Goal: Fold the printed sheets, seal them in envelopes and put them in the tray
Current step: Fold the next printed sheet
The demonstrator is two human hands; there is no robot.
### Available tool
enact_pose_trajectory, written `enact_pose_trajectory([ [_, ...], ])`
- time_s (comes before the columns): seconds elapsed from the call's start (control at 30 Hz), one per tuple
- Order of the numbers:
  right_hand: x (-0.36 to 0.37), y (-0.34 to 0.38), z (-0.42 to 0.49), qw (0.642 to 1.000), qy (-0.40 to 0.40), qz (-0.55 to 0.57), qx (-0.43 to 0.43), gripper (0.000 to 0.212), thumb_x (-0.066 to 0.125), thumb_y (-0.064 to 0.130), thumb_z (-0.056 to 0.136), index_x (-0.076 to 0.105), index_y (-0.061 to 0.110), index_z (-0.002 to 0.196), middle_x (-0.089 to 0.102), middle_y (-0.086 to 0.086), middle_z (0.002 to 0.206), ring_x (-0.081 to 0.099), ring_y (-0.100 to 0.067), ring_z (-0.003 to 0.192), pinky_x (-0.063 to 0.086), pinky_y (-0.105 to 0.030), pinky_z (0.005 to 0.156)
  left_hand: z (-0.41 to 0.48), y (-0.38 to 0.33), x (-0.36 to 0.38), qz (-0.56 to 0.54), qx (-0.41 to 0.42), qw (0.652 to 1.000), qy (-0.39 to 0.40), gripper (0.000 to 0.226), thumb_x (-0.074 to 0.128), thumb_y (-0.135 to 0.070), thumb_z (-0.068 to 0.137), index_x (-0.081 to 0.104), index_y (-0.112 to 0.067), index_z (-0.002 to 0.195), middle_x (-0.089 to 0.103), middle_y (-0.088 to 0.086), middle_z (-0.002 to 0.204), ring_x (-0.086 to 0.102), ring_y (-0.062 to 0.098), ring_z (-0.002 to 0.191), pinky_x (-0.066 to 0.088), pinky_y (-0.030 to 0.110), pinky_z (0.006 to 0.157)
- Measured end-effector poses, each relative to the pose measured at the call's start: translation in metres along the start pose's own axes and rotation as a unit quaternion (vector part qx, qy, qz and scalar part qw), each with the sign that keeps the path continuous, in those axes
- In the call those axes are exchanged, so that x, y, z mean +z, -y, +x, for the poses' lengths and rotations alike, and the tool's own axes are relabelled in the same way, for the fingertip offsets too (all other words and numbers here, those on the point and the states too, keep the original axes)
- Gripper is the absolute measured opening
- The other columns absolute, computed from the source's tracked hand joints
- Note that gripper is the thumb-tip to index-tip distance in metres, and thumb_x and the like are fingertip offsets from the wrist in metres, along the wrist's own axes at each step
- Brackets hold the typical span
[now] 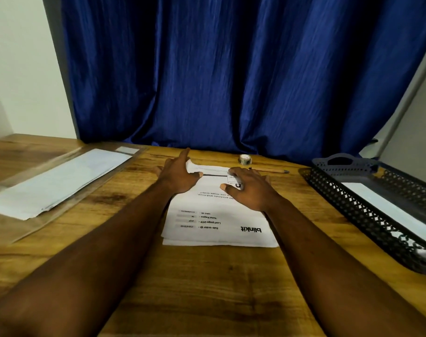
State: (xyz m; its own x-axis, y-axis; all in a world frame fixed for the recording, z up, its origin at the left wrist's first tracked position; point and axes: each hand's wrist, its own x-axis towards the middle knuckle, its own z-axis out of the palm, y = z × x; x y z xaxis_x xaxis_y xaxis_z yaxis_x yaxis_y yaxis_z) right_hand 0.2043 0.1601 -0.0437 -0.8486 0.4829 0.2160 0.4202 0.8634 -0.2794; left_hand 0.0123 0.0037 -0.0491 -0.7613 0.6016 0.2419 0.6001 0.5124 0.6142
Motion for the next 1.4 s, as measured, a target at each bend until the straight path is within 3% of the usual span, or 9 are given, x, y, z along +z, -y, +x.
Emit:
enact_pose_trajectory([
  [0.17, 0.001, 0.000, 0.001, 1.000, -0.011, 0.011, -0.003, 0.074, 0.049, 0.076, 0.096, 0.041, 0.035, 0.157, 0.043, 0.009, 0.164, 0.034, -0.023, 0.152, 0.023, -0.057, 0.121, 0.004, 0.005, 0.000, -0.089, 0.024, 0.991, -0.100, 0.084, 0.086, -0.024, 0.082, 0.037, -0.040, 0.148, 0.066, -0.007, 0.119, 0.061, 0.025, 0.119, 0.048, 0.055, 0.107],
  [0.33, -0.002, -0.001, 0.000, 0.996, -0.089, 0.019, -0.007, 0.085, 0.062, 0.071, 0.092, 0.033, 0.032, 0.161, 0.037, 0.003, 0.166, 0.030, -0.025, 0.153, 0.024, -0.057, 0.119, -0.001, -0.002, -0.006, -0.182, 0.054, 0.977, -0.094, 0.050, 0.075, 0.002, 0.089, 0.063, -0.025, 0.130, 0.063, -0.005, 0.097, 0.062, 0.013, 0.089, 0.050, 0.016, 0.080],
  [0.47, -0.010, -0.005, -0.002, 0.983, -0.184, 0.013, -0.009, 0.091, 0.074, 0.061, 0.086, 0.034, 0.028, 0.160, 0.040, 0.002, 0.161, 0.034, -0.024, 0.148, 0.030, -0.054, 0.114, -0.004, 0.000, -0.007, -0.193, 0.095, 0.971, -0.103, 0.026, 0.066, 0.007, 0.089, 0.075, -0.017, 0.094, 0.075, -0.006, 0.095, 0.069, 0.006, 0.087, 0.056, 0.023, 0.084],
  [0.57, -0.012, -0.006, -0.002, 0.979, -0.203, -0.008, -0.009, 0.092, 0.080, 0.053, 0.082, 0.035, 0.031, 0.159, 0.042, 0.005, 0.159, 0.034, -0.022, 0.147, 0.029, -0.054, 0.111, -0.014, -0.002, -0.012, -0.192, 0.085, 0.972, -0.107, 0.027, 0.065, 0.009, 0.084, 0.075, -0.016, 0.088, 0.073, -0.011, 0.085, 0.065, -0.006, 0.070, 0.050, 0.011, 0.064],
  [0.77, -0.006, 0.000, 0.003, 0.974, -0.205, -0.076, -0.063, 0.040, 0.078, 0.016, 0.081, 0.071, 0.035, 0.116, 0.071, 0.010, 0.116, 0.058, -0.019, 0.120, 0.019, -0.041, 0.094, -0.025, -0.002, -0.019, -0.080, 0.124, 0.985, -0.087, 0.027, 0.067, 0.004, 0.080, 0.074, -0.022, 0.083, 0.074, -0.011, 0.084, 0.068, 0.007, 0.079, 0.053, 0.022, 0.067],
  [0.9, -0.005, 0.004, 0.003, 0.983, -0.150, -0.095, -0.041, 0.032, 0.061, 0.011, 0.090, 0.075, 0.034, 0.107, 0.077, 0.008, 0.095, 0.067, -0.018, 0.100, 0.018, -0.043, 0.102, -0.031, -0.007, -0.025, 0.015, 0.140, 0.990, -0.024, 0.013, 0.070, -0.012, 0.082, 0.075, -0.024, 0.083, 0.073, -0.012, 0.082, 0.066, 0.006, 0.076, 0.052, 0.025, 0.067],
  [1.17, -0.015, 0.014, 0.002, 0.995, -0.004, -0.097, 0.002, 0.043, 0.038, 0.051, 0.091, 0.075, 0.030, 0.098, 0.075, 0.007, 0.112, 0.063, -0.021, 0.117, 0.010, -0.065, 0.118, -0.034, -0.010, -0.023, 0.062, 0.141, 0.988, 0.019, 0.026, 0.071, -0.054, 0.078, 0.074, -0.028, 0.083, 0.070, -0.013, 0.084, 0.064, 0.011, 0.084, 0.056, 0.033, 0.076],
  [1.3, -0.012, 0.031, -0.002, 0.989, 0.084, -0.122, 0.028, 0.064, 0.022, 0.061, 0.107, 0.041, 0.031, 0.160, 0.032, 0.002, 0.171, 0.025, -0.026, 0.159, -0.009, -0.069, 0.121, -0.035, -0.014, -0.016, 0.094, 0.169, 0.981, 0.001, 0.022, 0.077, -0.041, 0.090, 0.065, -0.024, 0.083, 0.062, -0.006, 0.086, 0.060, 0.019, 0.086, 0.056, 0.040, 0.078],
  [1.4, -0.008, 0.039, -0.003, 0.991, 0.115, -0.071, 0.016, 0.059, 0.018, 0.055, 0.111, 0.014, 0.039, 0.168, 0.008, 0.008, 0.178, 0.005, -0.018, 0.164, -0.016, -0.068, 0.122, -0.035, -0.016, -0.012, 0.116, 0.162, 0.980, 0.016, 0.017, 0.072, -0.041, 0.095, 0.066, -0.026, 0.101, 0.064, -0.002, 0.113, 0.058, 0.021, 0.106, 0.054, 0.047, 0.094],
])
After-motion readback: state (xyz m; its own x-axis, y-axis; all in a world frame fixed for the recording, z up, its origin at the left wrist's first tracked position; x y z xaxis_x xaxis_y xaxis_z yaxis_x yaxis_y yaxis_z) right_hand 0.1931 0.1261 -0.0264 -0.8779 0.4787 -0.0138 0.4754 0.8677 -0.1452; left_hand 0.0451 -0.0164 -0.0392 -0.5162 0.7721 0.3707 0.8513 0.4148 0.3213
